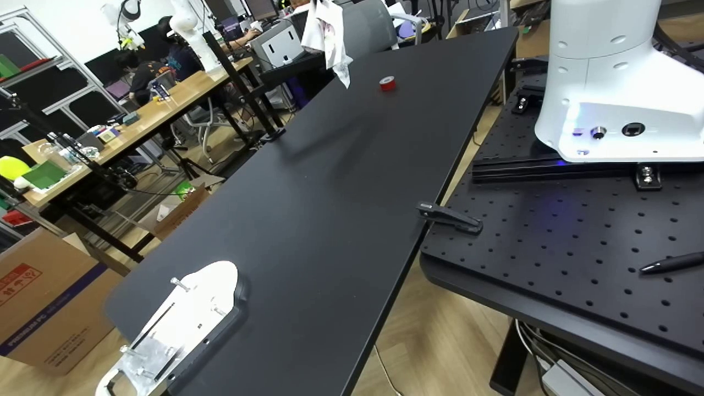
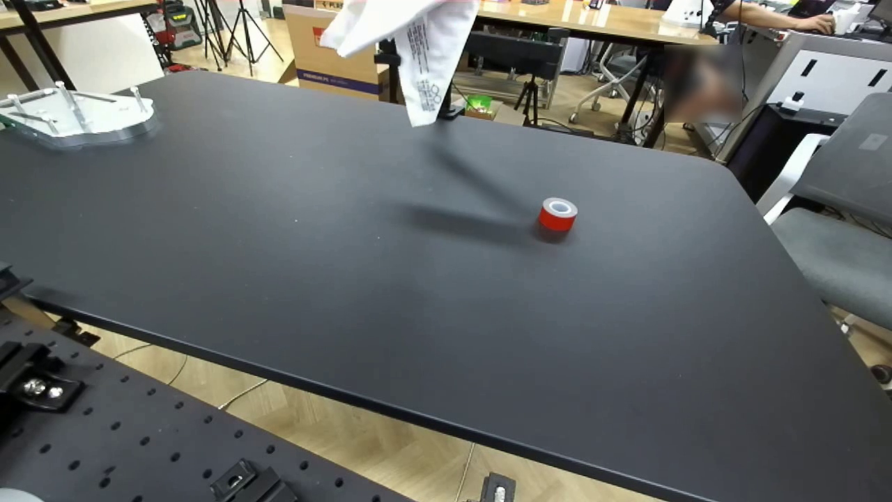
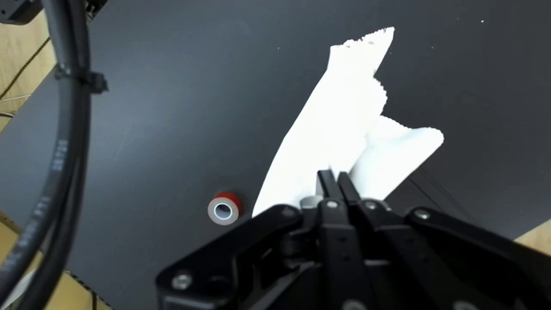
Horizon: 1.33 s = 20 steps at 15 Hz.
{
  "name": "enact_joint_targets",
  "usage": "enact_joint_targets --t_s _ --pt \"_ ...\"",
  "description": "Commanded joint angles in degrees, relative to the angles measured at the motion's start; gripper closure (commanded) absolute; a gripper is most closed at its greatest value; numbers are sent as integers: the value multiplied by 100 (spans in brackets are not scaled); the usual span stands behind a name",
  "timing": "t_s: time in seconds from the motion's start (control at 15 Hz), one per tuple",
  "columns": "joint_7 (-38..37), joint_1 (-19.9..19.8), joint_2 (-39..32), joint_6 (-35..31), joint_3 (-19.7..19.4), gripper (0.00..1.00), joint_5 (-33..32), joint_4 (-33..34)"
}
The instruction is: Pick up the white cloth from the table and hang it on the black object, unhang the white cloth and put it on the table
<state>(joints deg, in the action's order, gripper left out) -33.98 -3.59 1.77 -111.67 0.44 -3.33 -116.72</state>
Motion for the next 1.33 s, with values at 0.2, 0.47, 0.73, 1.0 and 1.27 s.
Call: enact_joint_targets --t_s 0.2,0.47,0.73,1.0,1.27 --pt "26 281 -385 200 13 99 -68 519" --pt "47 403 -415 193 48 99 -57 614" --pt "74 476 -599 175 67 99 -36 668" --pt "115 534 -873 194 54 99 -12 739" --pt "127 583 -1176 215 32 99 -18 772"
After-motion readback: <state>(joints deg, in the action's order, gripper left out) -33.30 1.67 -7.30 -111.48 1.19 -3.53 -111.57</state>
